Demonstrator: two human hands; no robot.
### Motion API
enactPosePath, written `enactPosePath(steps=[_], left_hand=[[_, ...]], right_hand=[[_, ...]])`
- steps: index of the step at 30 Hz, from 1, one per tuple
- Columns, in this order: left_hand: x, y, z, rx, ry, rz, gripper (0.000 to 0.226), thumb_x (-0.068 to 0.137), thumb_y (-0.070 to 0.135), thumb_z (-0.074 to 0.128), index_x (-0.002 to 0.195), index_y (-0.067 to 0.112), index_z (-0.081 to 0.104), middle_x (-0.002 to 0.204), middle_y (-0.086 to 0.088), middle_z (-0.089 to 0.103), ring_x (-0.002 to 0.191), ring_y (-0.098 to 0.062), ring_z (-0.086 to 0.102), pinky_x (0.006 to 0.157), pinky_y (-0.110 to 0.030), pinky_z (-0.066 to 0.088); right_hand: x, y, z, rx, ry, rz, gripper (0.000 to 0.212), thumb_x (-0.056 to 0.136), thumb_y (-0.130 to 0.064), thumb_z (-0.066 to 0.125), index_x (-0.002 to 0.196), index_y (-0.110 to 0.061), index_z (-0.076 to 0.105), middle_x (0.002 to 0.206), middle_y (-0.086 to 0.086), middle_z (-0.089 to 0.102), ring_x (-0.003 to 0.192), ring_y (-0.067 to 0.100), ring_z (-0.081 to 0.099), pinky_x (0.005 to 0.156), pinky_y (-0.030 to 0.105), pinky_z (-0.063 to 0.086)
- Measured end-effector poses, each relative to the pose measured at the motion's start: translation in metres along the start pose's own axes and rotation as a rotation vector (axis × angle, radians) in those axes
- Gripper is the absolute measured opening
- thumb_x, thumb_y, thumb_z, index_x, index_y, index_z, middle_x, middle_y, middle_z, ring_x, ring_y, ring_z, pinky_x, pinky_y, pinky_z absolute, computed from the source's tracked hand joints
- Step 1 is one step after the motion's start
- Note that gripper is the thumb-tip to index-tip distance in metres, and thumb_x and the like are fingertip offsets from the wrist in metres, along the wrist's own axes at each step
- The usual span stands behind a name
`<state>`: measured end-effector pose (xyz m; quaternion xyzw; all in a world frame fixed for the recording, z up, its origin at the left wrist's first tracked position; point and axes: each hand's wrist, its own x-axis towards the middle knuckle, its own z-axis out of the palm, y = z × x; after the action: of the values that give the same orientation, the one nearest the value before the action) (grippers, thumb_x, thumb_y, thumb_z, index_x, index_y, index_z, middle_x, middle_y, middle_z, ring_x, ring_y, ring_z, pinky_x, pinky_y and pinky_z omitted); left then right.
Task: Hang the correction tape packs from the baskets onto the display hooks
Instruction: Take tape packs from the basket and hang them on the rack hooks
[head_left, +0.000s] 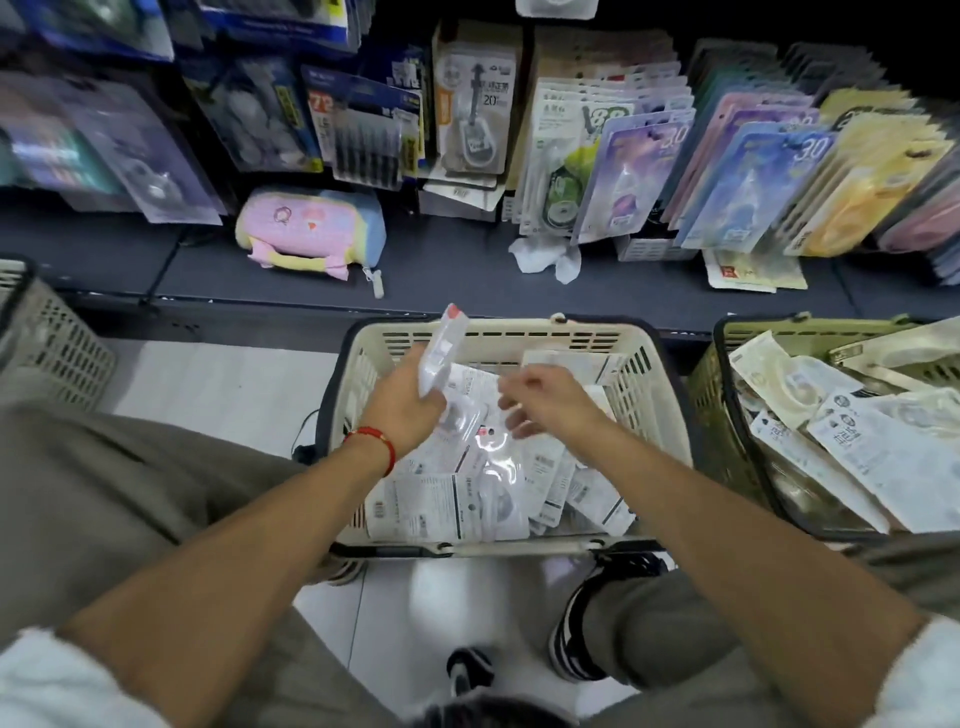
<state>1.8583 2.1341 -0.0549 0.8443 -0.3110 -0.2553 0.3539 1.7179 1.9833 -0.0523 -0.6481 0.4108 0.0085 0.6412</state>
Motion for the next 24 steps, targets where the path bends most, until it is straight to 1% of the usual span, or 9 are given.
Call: enactPosePath(steps=[3, 6, 9, 12, 14, 16, 19, 22, 24], left_hand=[[0.005, -0.018, -0.019, -0.058, 0.04, -0.092, 0.041, 0.1, 0.012, 0.062, 0.139, 0.023, 0.054, 0.11, -0.001, 0.065, 0.09, -0.019, 0.062, 0.063, -0.02, 0.041], [0.001, -0.025, -0.029, 0.04, -0.037, -0.048, 0.047, 0.103, 0.018, 0.058, 0.148, 0.027, 0.048, 0.119, -0.003, 0.067, 0.09, -0.017, 0.062, 0.067, -0.023, 0.045], [-0.005, -0.025, -0.031, 0.139, -0.141, 0.046, 0.049, 0.107, 0.029, 0.052, 0.155, 0.036, 0.041, 0.126, -0.002, 0.066, 0.102, -0.027, 0.067, 0.082, -0.034, 0.05], [-0.007, -0.026, -0.025, 0.274, -0.249, 0.144, 0.051, 0.108, 0.038, 0.053, 0.158, 0.038, 0.04, 0.139, -0.008, 0.065, 0.117, -0.033, 0.064, 0.089, -0.033, 0.045], [-0.008, -0.027, -0.018, 0.237, -0.32, 0.132, 0.052, 0.106, 0.044, 0.057, 0.156, 0.04, 0.043, 0.143, -0.008, 0.063, 0.125, -0.03, 0.061, 0.092, -0.028, 0.041], [-0.009, -0.028, -0.011, 0.079, -0.355, 0.092, 0.055, 0.099, 0.052, 0.064, 0.151, 0.044, 0.049, 0.144, 0.003, 0.062, 0.13, -0.021, 0.058, 0.095, -0.022, 0.043], [-0.007, -0.029, -0.009, 0.005, -0.346, 0.126, 0.072, 0.082, 0.052, 0.084, 0.146, 0.051, 0.051, 0.137, 0.019, 0.061, 0.124, -0.007, 0.058, 0.094, -0.01, 0.043], [-0.002, -0.036, -0.008, 0.011, -0.209, 0.117, 0.06, 0.086, 0.029, 0.085, 0.136, 0.05, 0.058, 0.12, 0.018, 0.067, 0.107, -0.012, 0.065, 0.084, -0.017, 0.053], [0.0, -0.041, -0.011, -0.109, -0.166, 0.005, 0.052, 0.09, 0.022, 0.081, 0.128, 0.048, 0.058, 0.109, 0.013, 0.069, 0.099, -0.02, 0.07, 0.075, -0.031, 0.064]], right_hand=[[-0.005, 0.053, 0.043, -0.48, -0.247, 0.007, 0.024, 0.102, -0.024, 0.069, 0.116, -0.005, 0.069, 0.091, 0.011, 0.074, 0.075, 0.022, 0.067, 0.068, 0.038, 0.06], [-0.007, 0.076, 0.068, -0.548, -0.301, -0.033, 0.021, 0.104, -0.02, 0.063, 0.12, -0.008, 0.066, 0.087, 0.005, 0.067, 0.079, 0.022, 0.064, 0.085, 0.046, 0.061], [0.001, 0.065, 0.055, -0.363, -0.217, 0.009, 0.008, 0.101, -0.013, 0.063, 0.099, -0.011, 0.069, 0.087, 0.009, 0.073, 0.076, 0.026, 0.072, 0.074, 0.045, 0.064], [0.011, 0.037, 0.025, 0.022, -0.119, 0.108, 0.015, 0.099, -0.012, 0.069, 0.101, 0.002, 0.07, 0.094, 0.023, 0.077, 0.071, 0.025, 0.074, 0.064, 0.035, 0.062], [0.011, 0.019, 0.008, 0.274, -0.11, 0.153, 0.013, 0.099, -0.013, 0.07, 0.102, -0.001, 0.073, 0.082, 0.015, 0.076, 0.061, 0.018, 0.071, 0.06, 0.029, 0.059], [0.012, 0.011, -0.001, 0.459, -0.085, 0.194, 0.011, 0.098, -0.013, 0.069, 0.102, -0.004, 0.074, 0.082, 0.014, 0.077, 0.062, 0.019, 0.072, 0.06, 0.027, 0.06], [0.014, 0.008, -0.002, 0.658, -0.054, 0.24, 0.019, 0.1, -0.015, 0.068, 0.112, 0.0, 0.072, 0.09, 0.018, 0.076, 0.07, 0.023, 0.077, 0.059, 0.025, 0.061], [0.016, 0.012, 0.004, 0.762, -0.089, 0.243, 0.036, 0.103, -0.023, 0.067, 0.127, 0.003, 0.066, 0.108, 0.024, 0.076, 0.08, 0.029, 0.08, 0.063, 0.029, 0.064], [0.018, 0.021, 0.012, 0.576, -0.122, 0.184, 0.037, 0.105, -0.027, 0.064, 0.128, 0.002, 0.065, 0.113, 0.027, 0.076, 0.089, 0.033, 0.08, 0.074, 0.036, 0.067]])
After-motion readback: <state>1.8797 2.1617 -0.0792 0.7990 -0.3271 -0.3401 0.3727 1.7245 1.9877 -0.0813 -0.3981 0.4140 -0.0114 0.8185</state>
